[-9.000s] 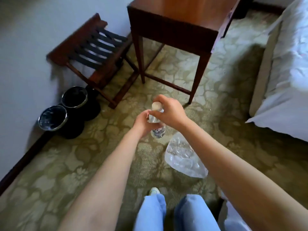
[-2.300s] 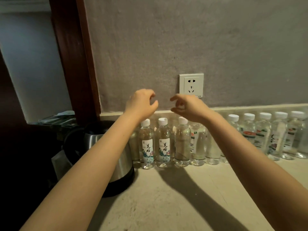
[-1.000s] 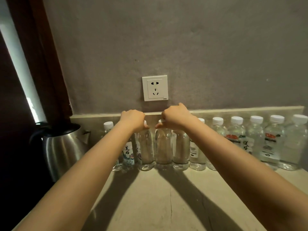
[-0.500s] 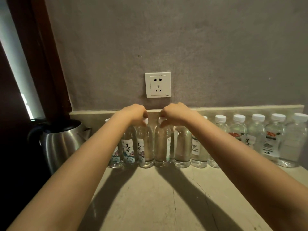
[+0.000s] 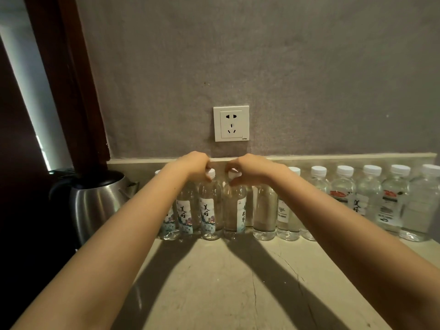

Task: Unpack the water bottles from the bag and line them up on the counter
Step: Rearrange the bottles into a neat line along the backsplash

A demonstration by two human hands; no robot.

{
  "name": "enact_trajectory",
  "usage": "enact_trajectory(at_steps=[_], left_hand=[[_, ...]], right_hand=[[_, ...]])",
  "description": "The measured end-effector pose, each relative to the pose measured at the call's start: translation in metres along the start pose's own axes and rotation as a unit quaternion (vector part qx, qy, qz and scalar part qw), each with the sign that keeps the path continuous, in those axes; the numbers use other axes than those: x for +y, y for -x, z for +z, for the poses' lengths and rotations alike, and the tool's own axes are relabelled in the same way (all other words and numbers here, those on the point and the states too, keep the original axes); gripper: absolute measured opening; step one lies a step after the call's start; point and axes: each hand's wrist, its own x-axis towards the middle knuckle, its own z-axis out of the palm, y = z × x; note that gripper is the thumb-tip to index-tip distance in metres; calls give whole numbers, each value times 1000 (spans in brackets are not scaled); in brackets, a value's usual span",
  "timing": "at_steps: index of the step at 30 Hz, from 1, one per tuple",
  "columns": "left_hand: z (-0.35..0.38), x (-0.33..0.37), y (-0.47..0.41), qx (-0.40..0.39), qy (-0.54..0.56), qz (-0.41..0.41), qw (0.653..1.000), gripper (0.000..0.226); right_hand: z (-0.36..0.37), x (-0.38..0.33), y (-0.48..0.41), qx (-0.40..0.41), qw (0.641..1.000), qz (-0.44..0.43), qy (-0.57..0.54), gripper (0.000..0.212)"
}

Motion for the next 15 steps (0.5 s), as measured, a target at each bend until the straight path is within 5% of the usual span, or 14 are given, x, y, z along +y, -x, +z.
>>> enact_trajectory(at_steps=[3, 10, 15], left_hand=[[0, -2, 0, 2, 14, 6, 1000, 27], [3, -3, 0, 13, 47, 11, 999, 45], [4, -5, -1, 17, 34, 10, 999, 45]], right_hand=[[3, 2, -4, 6, 1000, 6, -4, 35], [14, -6, -12, 53, 995, 28, 77, 49], [11, -6, -7, 16, 999, 18, 24, 44]])
